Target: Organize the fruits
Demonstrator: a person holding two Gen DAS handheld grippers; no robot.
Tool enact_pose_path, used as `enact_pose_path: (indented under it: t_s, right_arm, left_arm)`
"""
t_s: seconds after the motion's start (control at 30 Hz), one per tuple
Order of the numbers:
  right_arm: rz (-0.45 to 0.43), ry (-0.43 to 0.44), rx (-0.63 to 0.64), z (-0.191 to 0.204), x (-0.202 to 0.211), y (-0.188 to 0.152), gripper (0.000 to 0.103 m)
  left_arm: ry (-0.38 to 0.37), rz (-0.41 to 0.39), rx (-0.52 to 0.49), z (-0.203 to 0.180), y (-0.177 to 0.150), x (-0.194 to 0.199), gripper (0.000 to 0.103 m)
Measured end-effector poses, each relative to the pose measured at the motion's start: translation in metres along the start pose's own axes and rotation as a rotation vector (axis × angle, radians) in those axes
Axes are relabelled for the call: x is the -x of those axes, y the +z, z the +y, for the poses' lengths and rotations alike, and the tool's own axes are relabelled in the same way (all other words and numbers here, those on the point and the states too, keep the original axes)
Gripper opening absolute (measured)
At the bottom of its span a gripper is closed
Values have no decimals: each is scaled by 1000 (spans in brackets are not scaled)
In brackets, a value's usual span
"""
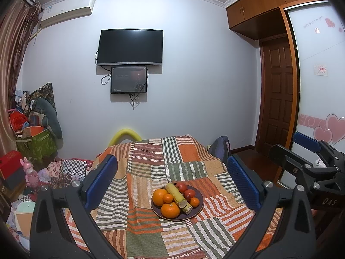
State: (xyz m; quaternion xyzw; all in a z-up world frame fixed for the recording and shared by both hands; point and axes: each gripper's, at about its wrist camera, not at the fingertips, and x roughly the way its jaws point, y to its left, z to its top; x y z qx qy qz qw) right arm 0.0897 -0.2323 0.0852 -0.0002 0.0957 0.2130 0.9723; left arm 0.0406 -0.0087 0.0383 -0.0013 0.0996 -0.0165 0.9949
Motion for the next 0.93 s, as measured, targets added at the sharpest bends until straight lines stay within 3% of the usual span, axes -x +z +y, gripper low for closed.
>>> enact_pose_path:
  t_s: [0.93]
  right_arm:
    - [22,-7,0,-6,-6,-5,103]
  left_arm:
    - [-31,37,20,3,-5,-12,103]
